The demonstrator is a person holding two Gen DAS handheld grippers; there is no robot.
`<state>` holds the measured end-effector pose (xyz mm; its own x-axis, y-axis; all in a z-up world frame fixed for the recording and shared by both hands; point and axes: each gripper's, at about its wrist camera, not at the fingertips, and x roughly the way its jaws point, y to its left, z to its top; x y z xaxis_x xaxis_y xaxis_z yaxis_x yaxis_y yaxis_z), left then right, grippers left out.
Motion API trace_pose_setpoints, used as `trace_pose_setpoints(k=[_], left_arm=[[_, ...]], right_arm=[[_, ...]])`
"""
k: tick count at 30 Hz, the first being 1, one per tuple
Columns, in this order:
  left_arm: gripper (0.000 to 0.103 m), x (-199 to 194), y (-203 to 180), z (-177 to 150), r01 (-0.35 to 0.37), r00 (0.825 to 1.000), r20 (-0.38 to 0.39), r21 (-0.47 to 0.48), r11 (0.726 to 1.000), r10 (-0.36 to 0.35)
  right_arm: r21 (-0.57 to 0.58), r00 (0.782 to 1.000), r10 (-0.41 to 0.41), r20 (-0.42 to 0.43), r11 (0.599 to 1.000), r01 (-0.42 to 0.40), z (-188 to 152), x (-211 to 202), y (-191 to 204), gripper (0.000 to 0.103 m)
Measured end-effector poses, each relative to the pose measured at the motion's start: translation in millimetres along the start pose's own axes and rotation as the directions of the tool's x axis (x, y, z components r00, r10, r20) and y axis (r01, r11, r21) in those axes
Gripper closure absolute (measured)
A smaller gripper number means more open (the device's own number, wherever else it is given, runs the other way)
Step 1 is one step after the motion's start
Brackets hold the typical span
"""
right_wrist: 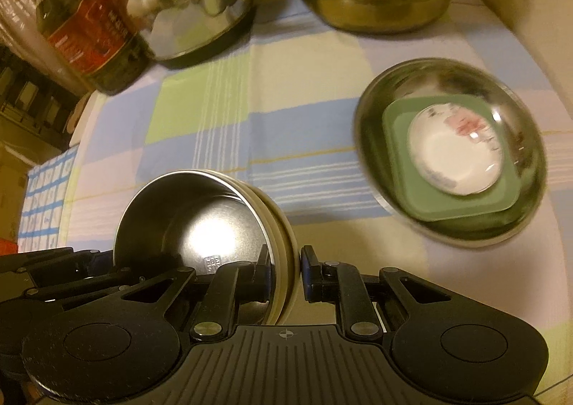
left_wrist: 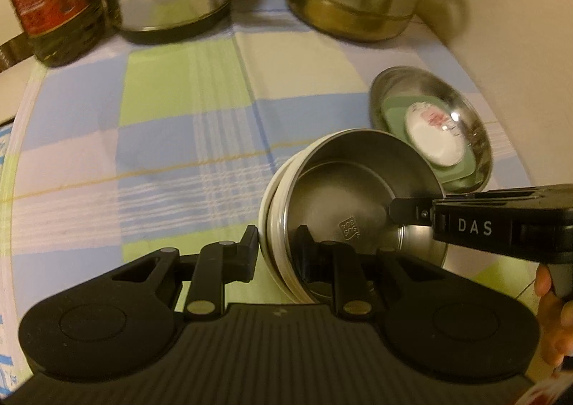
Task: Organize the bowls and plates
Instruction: 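Lower the bowl stack onto the green plate with both grippers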
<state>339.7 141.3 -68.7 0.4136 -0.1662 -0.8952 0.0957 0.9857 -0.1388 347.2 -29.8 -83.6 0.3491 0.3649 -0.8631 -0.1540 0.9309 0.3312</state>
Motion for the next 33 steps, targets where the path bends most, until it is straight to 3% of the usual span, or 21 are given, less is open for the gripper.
trace_pose_setpoints(k=[16, 33], left_arm=[[0.084, 6, -84, 58, 0.068, 0.994, 0.073, 0.123, 0.990, -0.077], [0.083, 63, -144, 112, 0.129, 0.991, 0.001, 0.143, 0.981, -0.130]], right_arm=[[0.083, 0.990, -0.092, 0.110, 0.993, 0.083, 30, -51, -72, 0.087], [0.151, 0.980, -0.179, 0.084, 0.975, 0.165, 72, -50, -147, 0.087]])
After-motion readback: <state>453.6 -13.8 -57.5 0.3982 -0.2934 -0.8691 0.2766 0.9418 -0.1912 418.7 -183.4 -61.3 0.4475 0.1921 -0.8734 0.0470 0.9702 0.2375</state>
